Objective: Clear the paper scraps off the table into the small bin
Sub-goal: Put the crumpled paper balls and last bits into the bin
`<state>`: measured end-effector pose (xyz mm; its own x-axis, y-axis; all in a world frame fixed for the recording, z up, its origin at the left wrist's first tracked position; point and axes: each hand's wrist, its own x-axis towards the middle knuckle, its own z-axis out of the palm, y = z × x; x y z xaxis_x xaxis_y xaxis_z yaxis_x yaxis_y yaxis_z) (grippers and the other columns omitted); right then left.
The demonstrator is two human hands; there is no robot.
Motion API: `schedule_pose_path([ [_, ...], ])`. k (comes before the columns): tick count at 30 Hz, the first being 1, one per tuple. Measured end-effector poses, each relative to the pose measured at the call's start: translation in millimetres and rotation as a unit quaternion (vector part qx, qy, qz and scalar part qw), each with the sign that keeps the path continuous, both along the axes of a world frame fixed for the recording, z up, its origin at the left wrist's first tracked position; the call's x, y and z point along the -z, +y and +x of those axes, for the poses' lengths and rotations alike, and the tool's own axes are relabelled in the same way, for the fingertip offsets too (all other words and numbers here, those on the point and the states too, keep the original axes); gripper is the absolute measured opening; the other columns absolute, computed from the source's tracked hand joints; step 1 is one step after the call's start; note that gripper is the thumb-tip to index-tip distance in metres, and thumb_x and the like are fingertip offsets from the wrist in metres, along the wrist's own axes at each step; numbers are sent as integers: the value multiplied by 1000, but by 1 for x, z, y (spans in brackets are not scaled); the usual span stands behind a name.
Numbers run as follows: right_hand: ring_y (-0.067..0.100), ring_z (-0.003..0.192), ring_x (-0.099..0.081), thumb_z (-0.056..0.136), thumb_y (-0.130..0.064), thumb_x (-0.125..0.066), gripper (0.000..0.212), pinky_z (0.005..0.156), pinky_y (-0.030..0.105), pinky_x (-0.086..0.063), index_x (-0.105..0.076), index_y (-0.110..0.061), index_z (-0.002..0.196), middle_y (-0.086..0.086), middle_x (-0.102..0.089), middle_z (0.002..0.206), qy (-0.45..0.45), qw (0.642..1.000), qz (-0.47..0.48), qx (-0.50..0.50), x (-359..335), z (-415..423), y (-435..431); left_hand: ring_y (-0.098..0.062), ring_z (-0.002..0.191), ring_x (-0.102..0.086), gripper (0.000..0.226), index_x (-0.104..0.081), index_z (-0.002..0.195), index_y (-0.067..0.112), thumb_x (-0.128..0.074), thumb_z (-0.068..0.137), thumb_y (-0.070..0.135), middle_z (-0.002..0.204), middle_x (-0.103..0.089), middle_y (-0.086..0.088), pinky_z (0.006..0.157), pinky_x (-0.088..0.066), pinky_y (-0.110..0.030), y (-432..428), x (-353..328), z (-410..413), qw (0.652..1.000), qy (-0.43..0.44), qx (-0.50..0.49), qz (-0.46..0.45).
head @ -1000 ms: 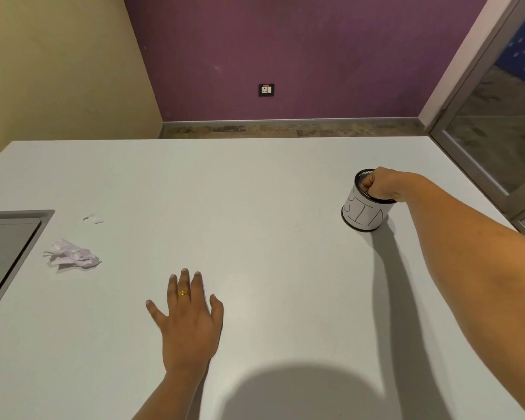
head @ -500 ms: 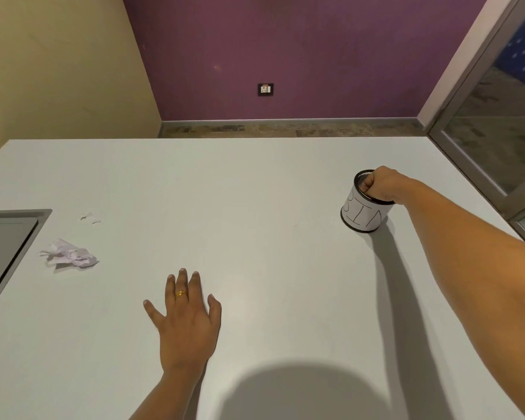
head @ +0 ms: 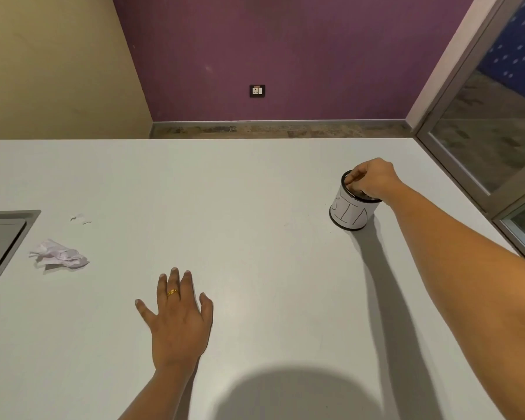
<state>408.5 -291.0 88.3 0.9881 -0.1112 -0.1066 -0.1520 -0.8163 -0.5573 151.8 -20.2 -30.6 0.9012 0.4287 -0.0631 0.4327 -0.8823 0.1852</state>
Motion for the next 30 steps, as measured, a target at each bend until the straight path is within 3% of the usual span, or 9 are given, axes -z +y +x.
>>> schedule_pose_path([
  [5, 13, 61, -55, 79, -6, -71, 11, 58, 20, -46, -74, -3, 90, 17, -71, 101, -50, 998, 26, 23, 1, -6, -1, -29, 139, -32, 71, -43, 133, 9, -8, 81, 42, 146, -41, -12, 104, -23, -67, 1, 1, 1, 1000, -1, 0, 4],
  [11, 23, 88, -63, 82, -6, -69, 15, 77, 25, -47, -73, 1, 94, 17, -70, 105, -100, 993, 44, 50, 5, -19, -2, -29, 140, -30, 66, -42, 135, 10, -14, 83, 39, 147, -39, -12, 105, -21, -67, 1, 3, 0, 1000, -4, -4, -2],
  [16, 29, 104, -62, 81, -5, -70, 15, 84, 27, -47, -73, -2, 96, 17, -69, 108, -80, 995, 13, 54, 9, -26, -1, -31, 137, -34, 71, -44, 132, 7, -9, 81, 42, 144, -42, -15, 103, -22, -68, 1, 1, 0, 1000, -10, 3, 1],
  [21, 29, 108, -60, 82, 3, -66, 19, 80, 23, -46, -73, -1, 99, 17, -66, 115, -39, 998, -26, 53, 6, -19, -1, -30, 138, -32, 70, -43, 133, 9, -8, 81, 41, 145, -41, -13, 104, -22, -67, 1, 2, 0, 1000, -8, 2, 3],
  [24, 31, 110, -58, 84, 3, -61, 21, 91, 30, -49, -73, -4, 100, 16, -63, 119, -21, 997, -74, 31, 6, -12, -1, -30, 138, -32, 66, -44, 133, 8, -13, 83, 39, 145, -41, -13, 104, -22, -67, 0, 2, 0, 1000, -7, 0, 0],
  [30, 35, 115, -52, 92, -11, -53, 27, 94, 36, -48, -66, -4, 115, 19, -57, 126, 43, 983, -176, -15, 8, 1, 1, -27, 140, -29, 62, -42, 135, 11, -17, 85, 37, 147, -39, -11, 106, -21, -66, 1, 3, 0, 1000, 1, -8, 2],
])
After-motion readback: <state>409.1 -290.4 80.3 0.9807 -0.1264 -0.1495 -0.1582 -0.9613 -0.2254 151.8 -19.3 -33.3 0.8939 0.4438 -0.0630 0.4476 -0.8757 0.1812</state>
